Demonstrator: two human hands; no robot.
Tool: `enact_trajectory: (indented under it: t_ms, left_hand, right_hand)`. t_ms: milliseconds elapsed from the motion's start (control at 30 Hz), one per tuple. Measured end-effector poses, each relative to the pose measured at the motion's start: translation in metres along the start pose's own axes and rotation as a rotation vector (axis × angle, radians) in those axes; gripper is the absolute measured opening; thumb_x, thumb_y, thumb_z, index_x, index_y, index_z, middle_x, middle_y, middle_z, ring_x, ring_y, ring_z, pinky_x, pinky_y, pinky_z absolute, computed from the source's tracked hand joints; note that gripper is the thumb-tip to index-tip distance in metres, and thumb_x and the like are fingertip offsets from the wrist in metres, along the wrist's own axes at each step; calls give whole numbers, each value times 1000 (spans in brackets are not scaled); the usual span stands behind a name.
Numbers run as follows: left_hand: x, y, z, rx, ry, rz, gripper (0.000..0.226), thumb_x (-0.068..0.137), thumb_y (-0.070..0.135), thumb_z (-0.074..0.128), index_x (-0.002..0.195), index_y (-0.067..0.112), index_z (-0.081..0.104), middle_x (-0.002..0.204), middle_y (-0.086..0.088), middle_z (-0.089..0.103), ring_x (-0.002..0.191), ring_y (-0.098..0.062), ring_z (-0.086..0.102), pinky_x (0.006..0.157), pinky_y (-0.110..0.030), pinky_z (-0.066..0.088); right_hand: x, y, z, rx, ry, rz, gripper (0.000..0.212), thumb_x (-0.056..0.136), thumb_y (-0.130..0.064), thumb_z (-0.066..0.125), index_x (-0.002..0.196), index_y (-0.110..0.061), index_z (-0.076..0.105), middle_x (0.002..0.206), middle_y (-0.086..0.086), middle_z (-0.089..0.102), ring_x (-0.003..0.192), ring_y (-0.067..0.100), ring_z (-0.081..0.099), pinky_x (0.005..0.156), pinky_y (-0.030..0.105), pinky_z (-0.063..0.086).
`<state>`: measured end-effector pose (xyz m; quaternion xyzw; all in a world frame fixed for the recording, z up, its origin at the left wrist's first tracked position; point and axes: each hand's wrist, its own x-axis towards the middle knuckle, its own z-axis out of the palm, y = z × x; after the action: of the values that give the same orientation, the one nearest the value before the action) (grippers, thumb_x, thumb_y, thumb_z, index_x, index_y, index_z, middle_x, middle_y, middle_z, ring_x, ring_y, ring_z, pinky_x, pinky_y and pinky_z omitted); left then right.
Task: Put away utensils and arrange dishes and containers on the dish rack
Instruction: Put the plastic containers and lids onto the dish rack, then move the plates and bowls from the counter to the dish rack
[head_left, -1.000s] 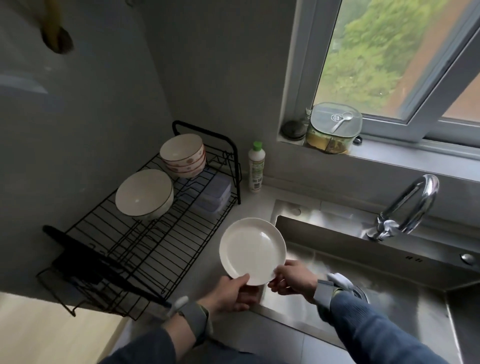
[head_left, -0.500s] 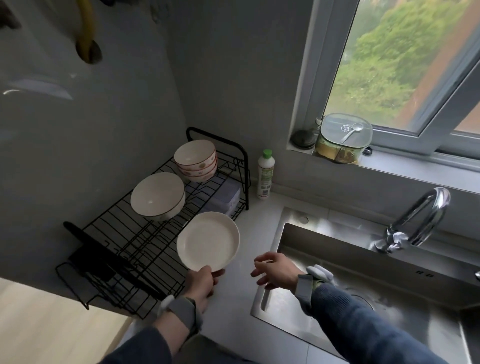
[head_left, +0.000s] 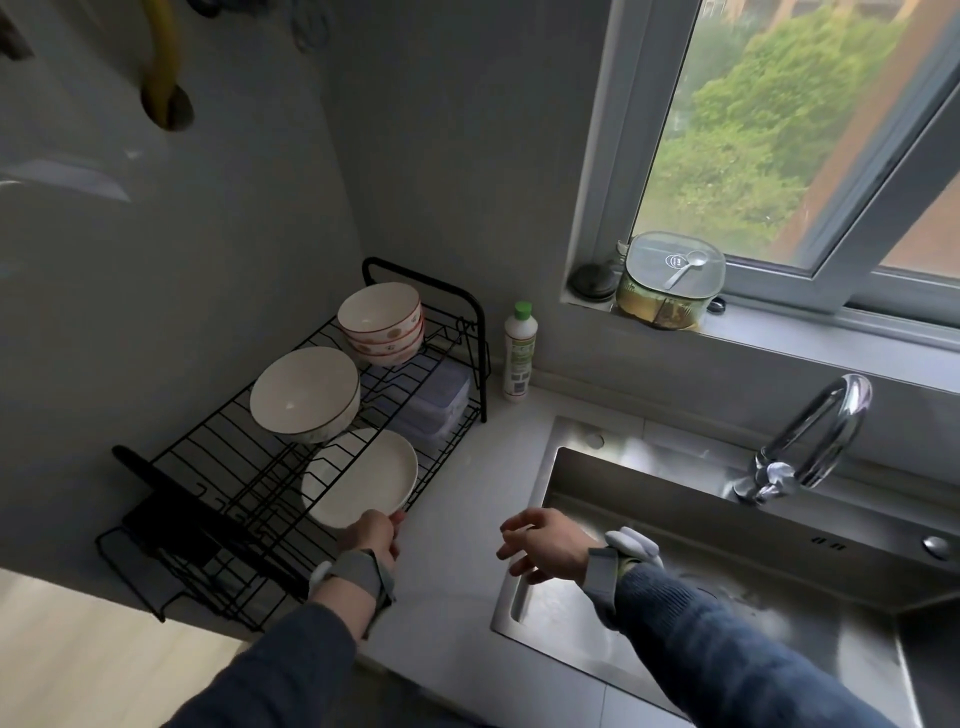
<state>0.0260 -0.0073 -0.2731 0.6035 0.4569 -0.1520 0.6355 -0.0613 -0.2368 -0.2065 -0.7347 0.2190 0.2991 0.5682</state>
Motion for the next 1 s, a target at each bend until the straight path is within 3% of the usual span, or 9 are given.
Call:
enact_trajectory:
  t_ms: [200,400,567,800,1000]
  left_hand:
    - [4,7,4,-2,12,-65,29,99,4,27,86,7,53,86,-8,65,49,-11,29,35,-10,22]
    - [7,6,4,-51,-8,-81,31,100,5,31,81,6,56,78,-6,64,51,-12,37,31,-9,27]
    - [7,5,-2,-45,-38,-79,32,101,5,33,82,5,59,80,-8,64,59,-15,52,31,-14,40]
    - [-13,5,-2,-3,-46,-23,25,99,14,42,108,3,63,81,-9,62,62,-18,59,45,-24,45]
    - [-65,-1,10,65,-159,91,13,97,11,52,105,6,60,92,-10,57,77,-19,55,58,-30,46]
  right_hand:
    - [0,5,1,3,5,-7,24,98,-20,57,120,-11,62,98,5,78,67,16,71,60,28,56]
    - [-1,7,-2,3,7,-2,22,98,-21,57,119,-13,62,96,2,78,68,14,72,61,28,57]
    - [-1,10,-2,6,7,1,22,98,-20,57,118,-13,62,97,2,78,70,14,72,61,28,57]
    - [2,17,0,29,8,11,21,98,-20,58,117,-13,62,97,4,78,69,16,72,59,27,56]
    - [-8,38,-10,58,71,46,12,96,-17,58,107,-16,62,88,2,76,71,20,69,60,27,55]
